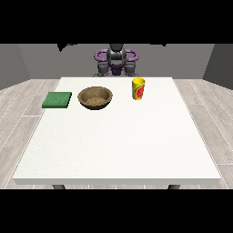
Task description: Pick the cup and pour the ball into the bowl, then pick the bowl and place it on the pad
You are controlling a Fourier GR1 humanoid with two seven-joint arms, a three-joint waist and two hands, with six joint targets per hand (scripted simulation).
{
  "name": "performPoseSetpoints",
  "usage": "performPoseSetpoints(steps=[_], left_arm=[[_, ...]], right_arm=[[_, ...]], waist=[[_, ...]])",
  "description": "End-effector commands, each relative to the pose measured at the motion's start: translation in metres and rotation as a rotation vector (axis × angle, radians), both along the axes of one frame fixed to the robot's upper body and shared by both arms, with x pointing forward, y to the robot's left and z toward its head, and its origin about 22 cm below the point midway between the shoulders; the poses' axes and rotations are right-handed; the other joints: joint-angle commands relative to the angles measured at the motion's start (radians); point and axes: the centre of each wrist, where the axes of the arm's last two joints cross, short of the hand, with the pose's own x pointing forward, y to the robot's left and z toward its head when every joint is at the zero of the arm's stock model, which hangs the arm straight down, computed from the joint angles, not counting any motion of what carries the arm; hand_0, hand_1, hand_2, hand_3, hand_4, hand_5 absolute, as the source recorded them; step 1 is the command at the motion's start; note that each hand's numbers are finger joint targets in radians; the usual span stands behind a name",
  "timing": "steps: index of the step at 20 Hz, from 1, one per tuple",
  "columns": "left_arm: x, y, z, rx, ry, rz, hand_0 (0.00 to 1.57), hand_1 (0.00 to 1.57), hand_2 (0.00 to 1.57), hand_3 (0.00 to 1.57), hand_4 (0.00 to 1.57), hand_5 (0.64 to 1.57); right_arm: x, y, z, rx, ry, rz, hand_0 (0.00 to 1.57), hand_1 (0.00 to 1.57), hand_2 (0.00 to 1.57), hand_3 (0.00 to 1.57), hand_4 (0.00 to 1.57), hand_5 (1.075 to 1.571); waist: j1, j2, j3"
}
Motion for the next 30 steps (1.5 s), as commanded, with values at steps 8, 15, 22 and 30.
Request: performPoseSetpoints(steps=[8, 15, 22, 30], left_arm=[[0.017, 0.039, 0.005, -0.011, -0.189, 0.043, 0.00, 0.00, 0.00, 0.00, 0.00, 1.539], [0.025, 0.017, -0.043, -0.008, -0.284, 0.056, 0.00, 0.00, 0.00, 0.00, 0.00, 1.525], [0.031, -0.027, -0.096, -0.006, -0.279, 0.080, 0.00, 0.00, 0.00, 0.00, 0.00, 1.517], [0.053, -0.018, -0.122, 0.036, -0.330, 0.095, 0.00, 0.00, 0.00, 0.00, 0.00, 1.517]], right_arm=[[0.015, -0.013, 0.010, 0.049, -0.155, 0.028, 0.00, 0.00, 0.00, 0.00, 0.00, 1.569], [0.025, -0.017, 0.000, 0.049, -0.213, 0.072, 0.00, 0.00, 0.00, 0.00, 0.00, 1.571], [0.030, -0.010, -0.012, 0.037, -0.250, 0.085, 0.00, 0.00, 0.00, 0.00, 0.00, 1.571], [0.045, -0.028, -0.007, 0.036, -0.320, 0.113, 0.00, 0.00, 0.00, 0.00, 0.00, 1.570]], waist=[[-0.032, 0.188, -0.0018], [-0.060, 0.302, -0.0020], [-0.092, 0.336, -0.0019], [-0.103, 0.432, -0.0019]])
